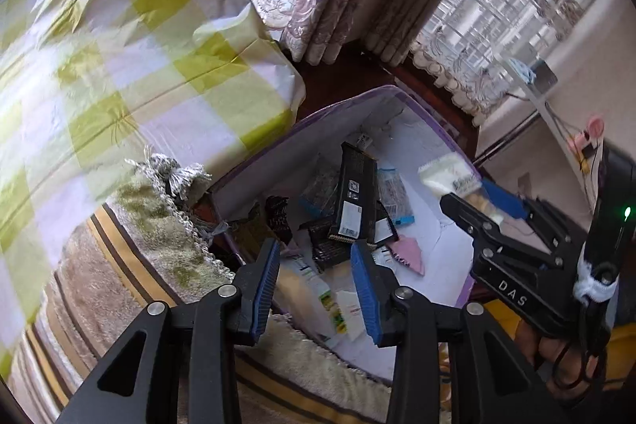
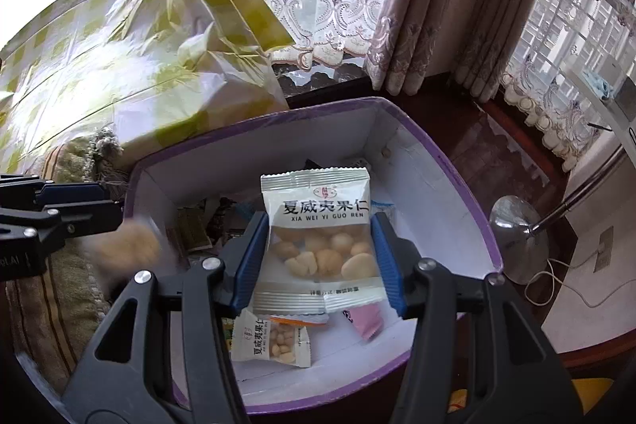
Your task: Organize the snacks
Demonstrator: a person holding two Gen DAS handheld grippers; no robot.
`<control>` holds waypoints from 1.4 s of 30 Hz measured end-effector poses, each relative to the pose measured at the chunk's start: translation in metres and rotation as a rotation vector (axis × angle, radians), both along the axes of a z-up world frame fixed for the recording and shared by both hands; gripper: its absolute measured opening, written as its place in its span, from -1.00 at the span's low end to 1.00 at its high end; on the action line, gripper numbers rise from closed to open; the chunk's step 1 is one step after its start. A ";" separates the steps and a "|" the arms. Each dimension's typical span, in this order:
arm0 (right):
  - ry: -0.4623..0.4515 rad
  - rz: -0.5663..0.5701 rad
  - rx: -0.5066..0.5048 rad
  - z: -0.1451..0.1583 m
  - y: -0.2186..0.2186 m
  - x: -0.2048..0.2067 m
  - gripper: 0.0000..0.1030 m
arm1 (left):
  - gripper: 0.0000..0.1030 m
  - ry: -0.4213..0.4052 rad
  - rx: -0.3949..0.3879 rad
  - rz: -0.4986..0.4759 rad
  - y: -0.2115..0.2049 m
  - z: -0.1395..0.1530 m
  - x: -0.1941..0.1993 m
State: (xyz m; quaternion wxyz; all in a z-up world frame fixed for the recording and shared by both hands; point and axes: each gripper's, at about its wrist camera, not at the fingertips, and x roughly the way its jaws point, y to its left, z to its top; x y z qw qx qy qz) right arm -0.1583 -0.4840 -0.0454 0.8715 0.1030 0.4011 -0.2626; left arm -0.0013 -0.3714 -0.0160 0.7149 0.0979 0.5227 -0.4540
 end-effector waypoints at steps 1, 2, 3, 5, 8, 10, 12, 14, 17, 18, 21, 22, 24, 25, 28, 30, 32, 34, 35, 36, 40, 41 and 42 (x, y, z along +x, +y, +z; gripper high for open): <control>0.001 -0.007 0.001 -0.001 -0.002 -0.001 0.10 | -0.22 0.008 0.000 0.012 0.000 -0.001 -0.001; 0.002 -0.014 0.004 -0.002 -0.004 -0.003 0.12 | -0.19 0.013 0.001 0.020 0.000 -0.001 -0.001; 0.004 -0.020 0.009 -0.002 -0.005 -0.005 0.14 | -0.15 0.013 0.003 0.023 0.000 -0.001 -0.002; 0.002 -0.028 0.017 -0.001 -0.005 -0.009 0.38 | 0.00 0.014 -0.009 0.018 0.001 0.001 -0.009; 0.002 -0.037 0.006 0.003 -0.003 -0.017 0.49 | 0.30 -0.001 -0.016 0.013 0.001 0.004 -0.020; 0.006 -0.046 0.000 0.005 -0.001 -0.021 0.52 | 0.47 -0.008 -0.015 0.018 0.002 0.004 -0.029; 0.003 -0.052 0.003 0.008 0.000 -0.025 0.53 | 0.63 -0.017 -0.008 0.004 0.000 0.004 -0.036; -0.004 -0.053 0.005 0.011 0.003 -0.029 0.55 | 0.65 -0.016 0.001 0.005 0.001 0.004 -0.038; -0.015 -0.054 0.000 0.016 0.006 -0.034 0.57 | 0.65 -0.002 0.000 0.011 0.004 0.003 -0.036; -0.016 -0.053 0.000 0.017 0.005 -0.035 0.57 | 0.66 0.003 -0.002 0.014 0.004 0.002 -0.035; -0.016 -0.057 -0.004 0.019 0.004 -0.036 0.57 | 0.68 -0.009 0.016 0.005 0.000 0.000 -0.037; -0.016 -0.056 -0.004 0.020 0.003 -0.035 0.57 | 0.68 -0.016 0.026 0.004 -0.001 0.000 -0.038; -0.015 -0.056 -0.005 0.020 0.003 -0.035 0.57 | 0.70 -0.029 0.038 -0.001 -0.003 -0.001 -0.040; -0.015 -0.055 -0.006 0.021 0.003 -0.035 0.57 | 0.71 -0.029 0.037 -0.004 -0.003 -0.001 -0.040; -0.014 -0.051 -0.008 0.021 0.003 -0.034 0.57 | 0.71 -0.025 0.031 -0.005 -0.003 -0.003 -0.039; -0.013 -0.048 -0.008 0.021 0.003 -0.034 0.57 | 0.71 -0.025 0.031 -0.005 -0.003 -0.003 -0.039; -0.014 -0.047 -0.007 0.021 0.003 -0.034 0.57 | 0.71 -0.026 0.031 -0.005 -0.003 -0.003 -0.039; -0.014 -0.046 -0.007 0.021 0.003 -0.034 0.57 | 0.71 -0.026 0.031 -0.005 -0.003 -0.002 -0.039; -0.014 -0.046 -0.006 0.021 0.003 -0.034 0.57 | 0.71 -0.026 0.031 -0.005 -0.003 -0.002 -0.039; -0.013 -0.046 -0.006 0.021 0.003 -0.034 0.57 | 0.71 -0.026 0.031 -0.005 -0.003 -0.002 -0.039; -0.014 -0.046 -0.007 0.021 0.003 -0.034 0.57 | 0.71 -0.026 0.031 -0.005 -0.003 -0.002 -0.039; -0.013 -0.045 -0.006 0.021 0.002 -0.034 0.57 | 0.71 -0.026 0.031 -0.005 -0.003 -0.002 -0.039; -0.014 -0.046 -0.006 0.021 0.002 -0.034 0.57 | 0.71 -0.026 0.031 -0.005 -0.003 -0.002 -0.039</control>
